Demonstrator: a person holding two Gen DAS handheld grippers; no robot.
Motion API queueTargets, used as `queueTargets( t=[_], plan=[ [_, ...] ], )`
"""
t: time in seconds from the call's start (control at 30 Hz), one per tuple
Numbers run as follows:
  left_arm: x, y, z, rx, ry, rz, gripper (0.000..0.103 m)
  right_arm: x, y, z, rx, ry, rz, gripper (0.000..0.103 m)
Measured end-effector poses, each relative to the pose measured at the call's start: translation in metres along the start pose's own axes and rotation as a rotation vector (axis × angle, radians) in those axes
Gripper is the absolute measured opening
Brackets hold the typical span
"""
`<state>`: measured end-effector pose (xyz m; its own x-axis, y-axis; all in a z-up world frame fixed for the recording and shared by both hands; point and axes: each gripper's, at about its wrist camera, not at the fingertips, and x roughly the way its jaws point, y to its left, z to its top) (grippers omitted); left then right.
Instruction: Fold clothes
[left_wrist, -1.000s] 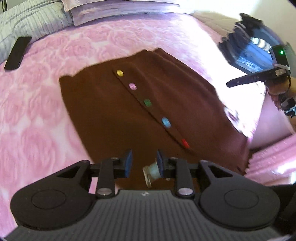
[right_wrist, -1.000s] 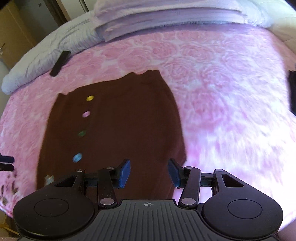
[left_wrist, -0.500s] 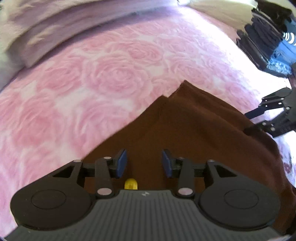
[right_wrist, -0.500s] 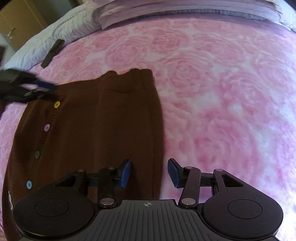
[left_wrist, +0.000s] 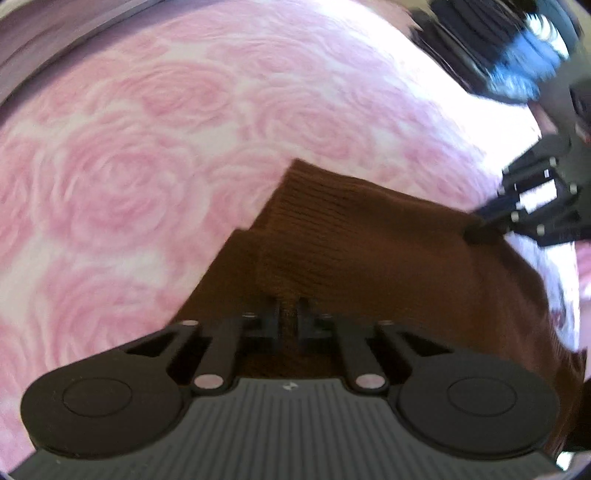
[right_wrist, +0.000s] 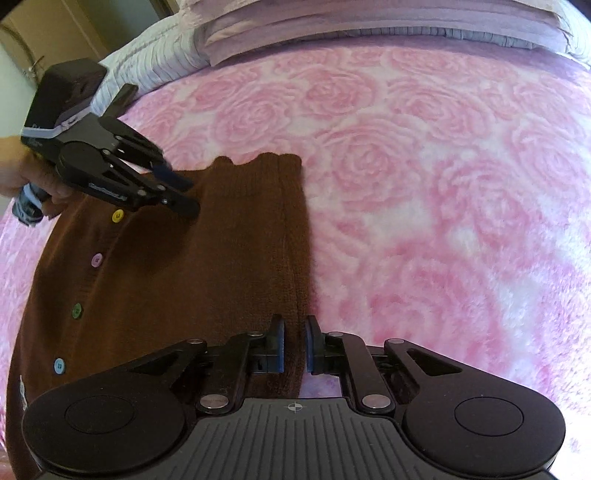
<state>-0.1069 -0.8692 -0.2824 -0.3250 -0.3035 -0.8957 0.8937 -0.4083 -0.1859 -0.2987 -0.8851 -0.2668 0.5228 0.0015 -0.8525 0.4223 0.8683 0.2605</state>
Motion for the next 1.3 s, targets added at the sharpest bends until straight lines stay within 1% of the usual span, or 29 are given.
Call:
queueTargets(
  t=[0.03,0.1,0.17,0.2,0.23,0.3,0.37,0.4,0.47,0.5,0.57,0.6,0.63,0.67,0.7,0.8,0.87,0.93,1.0,1.07,1.13,1.2,1.23,1.3],
  plan=[
    [-0.003,-0.003,0.006,0.019,-0.012,0.003,0.003,-0.003,-0.002,0.001,0.003,-0.01,-0.005,0.007],
    [-0.012,-0.008,0.02,0.043,-0.061,0.007,0.003,-0.013,-0.008,0.003,0.017,-0.04,-0.032,0.007],
    [-0.014,-0.01,0.035,0.059,-0.1,0.015,0.003,-0.021,-0.015,0.003,0.036,-0.069,-0.065,0.007],
    [-0.012,-0.01,0.043,0.062,-0.117,0.018,0.004,-0.022,-0.02,0.002,0.051,-0.073,-0.08,0.005],
    [-0.007,-0.01,0.049,0.063,-0.118,0.023,0.004,-0.021,-0.026,0.001,0.067,-0.073,-0.093,0.005],
    [0.008,-0.01,0.057,0.061,-0.094,0.042,0.006,-0.018,-0.036,-0.001,0.093,-0.063,-0.117,0.005],
    [0.019,-0.006,0.056,0.033,-0.055,0.068,0.017,-0.012,-0.044,-0.001,0.11,-0.037,-0.136,0.005],
    [0.019,-0.002,0.053,0.013,-0.047,0.085,0.018,-0.01,-0.048,-0.001,0.117,-0.025,-0.141,0.005],
    [0.002,0.005,0.041,-0.037,-0.064,0.103,0.02,-0.014,-0.049,0.0,0.107,-0.031,-0.162,0.005],
    [-0.011,0.01,0.032,-0.06,-0.074,0.116,0.021,-0.016,-0.049,0.0,0.1,-0.036,-0.172,0.006],
    [-0.042,0.019,0.008,-0.109,-0.09,0.162,0.025,-0.024,-0.047,0.0,0.1,-0.047,-0.169,0.011],
    [-0.057,0.022,-0.008,-0.142,-0.094,0.189,0.026,-0.027,-0.044,0.0,0.1,-0.052,-0.168,0.023],
    [-0.072,0.025,-0.025,-0.179,-0.093,0.217,0.026,-0.03,-0.038,0.0,0.095,-0.06,-0.164,0.043],
    [-0.088,0.028,-0.042,-0.216,-0.092,0.245,0.027,-0.033,-0.031,0.0,0.087,-0.072,-0.152,0.051],
    [-0.1,0.028,-0.06,-0.25,-0.086,0.267,0.027,-0.034,-0.021,-0.001,0.076,-0.083,-0.13,0.054],
    [-0.124,0.023,-0.117,-0.351,-0.055,0.31,0.027,-0.025,0.007,-0.004,0.033,-0.07,-0.044,0.054],
    [-0.13,0.017,-0.155,-0.425,-0.035,0.313,0.027,-0.013,0.023,-0.008,0.003,-0.046,0.0,0.054],
    [-0.128,0.011,-0.184,-0.477,-0.026,0.307,0.027,-0.001,0.039,-0.012,-0.027,-0.022,0.045,0.054],
    [-0.119,0.007,-0.206,-0.506,-0.022,0.297,0.027,0.009,0.039,-0.017,-0.019,0.0,0.046,0.054],
    [-0.111,0.005,-0.218,-0.498,-0.026,0.307,0.027,0.02,0.037,-0.022,-0.006,0.022,0.041,0.054],
    [-0.11,0.009,-0.228,-0.488,-0.048,0.312,0.028,0.019,0.036,-0.024,-0.027,0.026,-0.019,0.054],
    [-0.116,0.009,-0.235,-0.488,-0.075,0.327,0.028,0.013,0.042,-0.025,-0.052,0.034,-0.13,0.054],
    [-0.121,0.008,-0.239,-0.489,-0.087,0.337,0.029,0.008,0.046,-0.026,-0.043,0.038,-0.168,0.054],
    [-0.135,0.002,-0.248,-0.493,-0.11,0.356,0.03,-0.005,0.055,-0.03,0.003,0.036,-0.205,0.054]
  ],
)
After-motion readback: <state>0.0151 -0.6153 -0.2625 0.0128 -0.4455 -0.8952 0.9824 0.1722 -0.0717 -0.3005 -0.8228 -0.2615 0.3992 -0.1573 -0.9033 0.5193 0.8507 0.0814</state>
